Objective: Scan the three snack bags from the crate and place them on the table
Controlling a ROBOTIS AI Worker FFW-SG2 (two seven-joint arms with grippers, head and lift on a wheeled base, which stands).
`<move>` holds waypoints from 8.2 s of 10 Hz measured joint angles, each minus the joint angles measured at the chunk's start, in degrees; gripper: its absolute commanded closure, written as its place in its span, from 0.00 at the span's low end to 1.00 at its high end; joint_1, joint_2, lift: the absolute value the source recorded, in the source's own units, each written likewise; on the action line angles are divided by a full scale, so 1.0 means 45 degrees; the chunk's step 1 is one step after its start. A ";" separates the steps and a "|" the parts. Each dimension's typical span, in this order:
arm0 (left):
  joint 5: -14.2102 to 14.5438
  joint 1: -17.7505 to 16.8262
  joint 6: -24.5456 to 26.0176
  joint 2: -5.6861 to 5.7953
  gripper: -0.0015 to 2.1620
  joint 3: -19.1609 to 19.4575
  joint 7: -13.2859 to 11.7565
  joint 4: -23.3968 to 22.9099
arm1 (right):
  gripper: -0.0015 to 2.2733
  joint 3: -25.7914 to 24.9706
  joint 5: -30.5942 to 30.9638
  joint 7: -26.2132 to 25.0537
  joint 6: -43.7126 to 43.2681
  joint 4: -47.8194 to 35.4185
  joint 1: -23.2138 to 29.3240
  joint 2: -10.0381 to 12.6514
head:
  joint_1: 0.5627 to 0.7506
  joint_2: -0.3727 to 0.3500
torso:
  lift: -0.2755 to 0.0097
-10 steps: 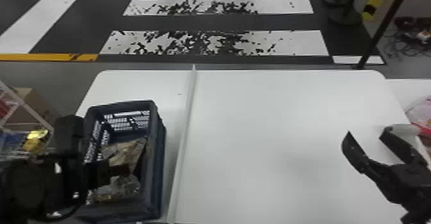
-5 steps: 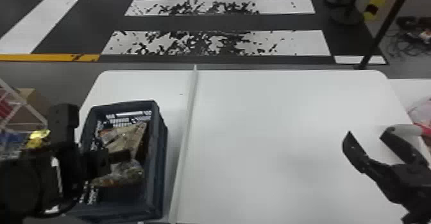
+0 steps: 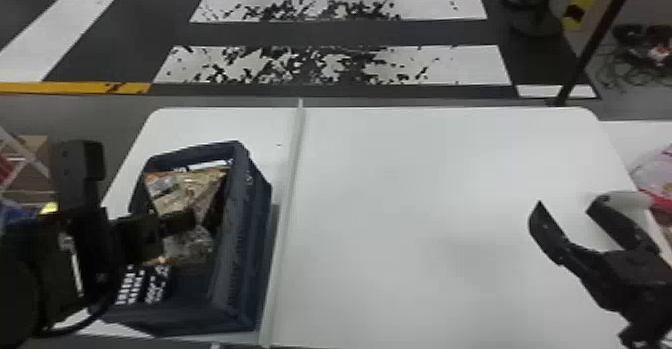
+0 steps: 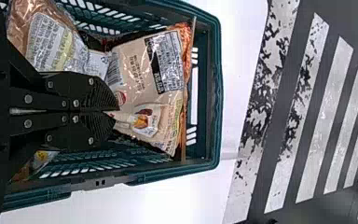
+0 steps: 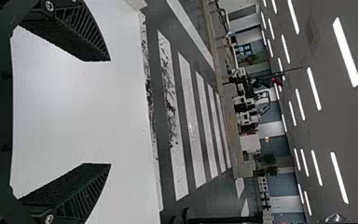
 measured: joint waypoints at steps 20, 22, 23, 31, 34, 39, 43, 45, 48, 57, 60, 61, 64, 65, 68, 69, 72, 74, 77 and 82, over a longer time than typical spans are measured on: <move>-0.3338 0.2730 -0.7793 -0.0066 0.99 -0.2068 0.0912 0.0309 | 0.03 -0.0089 0.0018 -0.0037 0.0272 -0.0015 0.0085 0.0132 | 0.70 0.65 | 0.75; -0.4344 0.2789 -0.8520 -0.0018 0.99 -0.2602 0.0633 0.0203 | 0.03 -0.0112 0.0017 -0.0037 0.0245 0.0029 0.0118 0.0164 | 0.70 0.63 | 0.75; -0.4697 0.2705 -0.8284 0.0039 0.99 -0.2624 0.0392 0.0165 | 0.03 -0.0192 -0.0025 -0.0037 0.0239 0.0031 0.0149 0.0172 | 0.70 0.62 | 0.75; -0.7995 0.2710 -0.8752 0.0369 0.99 -0.3925 0.0500 0.2102 | 0.03 -0.0353 -0.0178 -0.0037 0.0177 -0.0051 0.0290 0.0306 | 0.70 0.65 | 0.75; -0.8112 0.3130 -0.9177 0.0448 0.99 -0.4067 0.0754 0.1820 | 0.03 -0.0414 -0.0286 -0.0031 0.0109 -0.0124 0.0397 0.0312 | 0.70 0.64 | 0.75; -0.8098 0.3315 -0.7735 0.0453 0.99 -0.3479 0.0362 -0.0631 | 0.03 -0.0483 -0.0670 0.0031 0.0177 -0.0107 0.0440 0.0312 | 0.70 0.67 | 0.75; -0.7118 0.3411 -0.7046 0.0093 0.99 -0.3302 0.0072 -0.2457 | 0.03 -0.0539 -0.0705 0.0022 0.0212 -0.0273 0.0372 0.0354 | 0.70 0.63 | 0.75; -0.5605 0.3108 -0.7101 -0.0392 0.99 -0.3595 -0.0590 -0.2680 | 0.03 -0.0567 -0.0686 0.0001 0.0360 -0.0370 0.0207 0.0428 | 0.70 0.51 | 0.75; -0.4376 0.2076 -0.7506 -0.0947 0.99 -0.4962 -0.1397 -0.1355 | 0.03 -0.0581 -0.0512 -0.0032 0.0481 -0.0278 -0.0119 0.0468 | 0.70 0.35 | 0.75; -0.3983 -0.1257 -1.2490 -0.0976 0.99 -0.9998 -0.2065 0.7126 | 0.03 -0.0814 -0.0366 -0.0133 0.0275 0.1188 -0.1699 0.0713 | 0.70 0.03 | 0.75; -0.3588 -0.1740 -1.3158 -0.1096 0.99 -1.0827 -0.2186 0.8668 | 0.03 -0.0948 -0.0366 -0.0151 -0.0303 0.1336 -0.1876 0.0735 | 0.70 0.03 | 0.75; -0.3523 -0.1790 -1.3248 -0.1156 0.99 -1.1042 -0.2216 0.9035 | 0.03 -0.0960 -0.0386 -0.0155 -0.0474 0.1380 -0.1900 0.0740 | 0.70 0.03 | 0.75; -0.3372 -0.1823 -1.3381 -0.1277 0.93 -1.1996 -0.2464 1.0041 | 0.03 -0.0963 -0.0445 -0.0155 -0.0857 0.1541 -0.1976 0.0739 | 0.70 0.03 | 0.75; -0.3313 -0.1849 -1.3378 -0.1301 0.73 -1.2153 -0.2514 1.0339 | 0.03 -0.0963 -0.0458 -0.0155 -0.0908 0.1563 -0.1981 0.0729 | 0.70 0.03 | 0.75; -0.2804 -0.1914 -1.3368 -0.1310 0.00 -1.2293 -0.2669 1.0641 | 0.03 -0.0989 -0.0545 -0.0154 -0.1173 0.1574 -0.1820 0.0683 | 0.70 0.03 | 0.75; -0.2791 -0.1914 -1.3345 -0.1311 0.01 -1.2300 -0.2719 1.0641 | 0.03 -0.1013 -0.0563 -0.0154 -0.1283 0.1574 -0.1726 0.0668 | 0.70 0.03 | 0.75; -0.2807 -0.1839 -1.3321 -0.1311 0.01 -1.2249 -0.2697 1.0127 | 0.03 -0.1052 -0.0621 -0.0154 -0.1436 0.1442 -0.1446 0.0609 | 0.70 0.03 | 0.75; -0.2913 -0.1345 -1.3327 -0.1274 0.01 -1.1598 -0.2486 0.8799 | 0.03 -0.1060 -0.0650 -0.0155 -0.1446 0.1365 -0.1311 0.0574 | 0.70 0.03 | 0.75; -0.2859 -0.0274 -1.3247 -0.0856 0.01 -0.9247 -0.2312 0.6374 | 0.06 -0.0816 -0.0542 -0.0114 -0.1272 0.1359 -0.1251 0.0510 | 0.70 0.03 | 0.75; -0.2195 0.1214 -1.3225 -0.0616 0.01 -0.6173 -0.1683 0.4096 | 0.63 0.0300 -0.0329 -0.0129 0.0706 0.1227 -0.1189 0.0589 | 0.70 0.25 | 0.75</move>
